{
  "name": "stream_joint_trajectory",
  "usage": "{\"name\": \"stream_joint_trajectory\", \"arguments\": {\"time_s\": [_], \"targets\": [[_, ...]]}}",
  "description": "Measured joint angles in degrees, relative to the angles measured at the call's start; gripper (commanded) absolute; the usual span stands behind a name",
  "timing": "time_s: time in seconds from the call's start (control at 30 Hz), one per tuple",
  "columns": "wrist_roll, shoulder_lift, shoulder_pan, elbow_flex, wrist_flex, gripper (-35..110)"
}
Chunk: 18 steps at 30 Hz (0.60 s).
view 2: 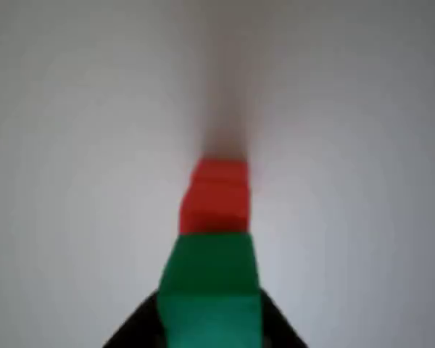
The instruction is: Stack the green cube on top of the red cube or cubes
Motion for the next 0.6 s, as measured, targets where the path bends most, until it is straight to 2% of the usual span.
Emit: {"name": "stream_joint_trajectory", "arguments": {"time_s": [0.37,0.6], "targets": [[-0.53,-1.41,0.26,-0.53,0.00,15],[-1.14,-1.58,0.62,-0.70,-0.44,21]]}}
